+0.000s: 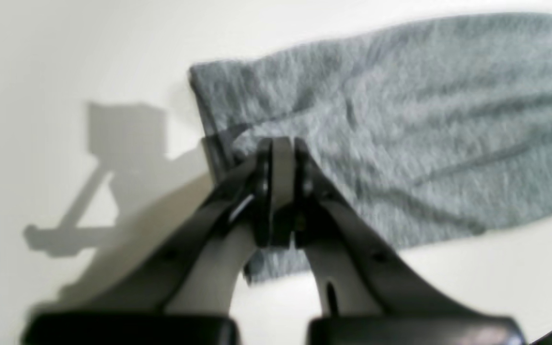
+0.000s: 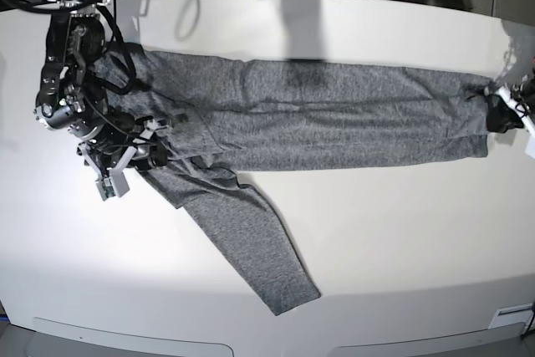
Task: Fold the T-shirt properly
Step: 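Pull the folded shirt taut between both grippers to straighten it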
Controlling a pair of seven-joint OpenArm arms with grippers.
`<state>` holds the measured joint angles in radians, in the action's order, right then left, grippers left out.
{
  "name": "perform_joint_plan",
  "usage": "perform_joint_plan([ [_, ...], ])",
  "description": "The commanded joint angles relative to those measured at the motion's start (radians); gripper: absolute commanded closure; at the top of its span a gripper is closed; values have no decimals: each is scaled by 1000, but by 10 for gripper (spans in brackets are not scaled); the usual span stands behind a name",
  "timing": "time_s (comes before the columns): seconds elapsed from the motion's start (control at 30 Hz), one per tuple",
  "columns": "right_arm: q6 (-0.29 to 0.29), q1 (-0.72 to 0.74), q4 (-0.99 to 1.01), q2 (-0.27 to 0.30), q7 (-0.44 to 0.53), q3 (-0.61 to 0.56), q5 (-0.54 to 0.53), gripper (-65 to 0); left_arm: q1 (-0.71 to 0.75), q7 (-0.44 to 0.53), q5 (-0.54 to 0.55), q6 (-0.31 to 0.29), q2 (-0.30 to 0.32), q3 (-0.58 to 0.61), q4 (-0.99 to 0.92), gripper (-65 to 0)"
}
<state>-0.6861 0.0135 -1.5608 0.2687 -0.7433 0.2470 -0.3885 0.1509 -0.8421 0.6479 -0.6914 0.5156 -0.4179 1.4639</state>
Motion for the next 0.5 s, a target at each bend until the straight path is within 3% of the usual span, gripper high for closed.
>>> perform_joint_plan([
  [0.0,-6,19,-20,11,17,2,-12,-173,7,20,15,-7,23,-7,42,0],
  [0.47,-6,19,-20,11,18,2,-12,-173,216,-22,-16,-7,23,-7,154,0],
])
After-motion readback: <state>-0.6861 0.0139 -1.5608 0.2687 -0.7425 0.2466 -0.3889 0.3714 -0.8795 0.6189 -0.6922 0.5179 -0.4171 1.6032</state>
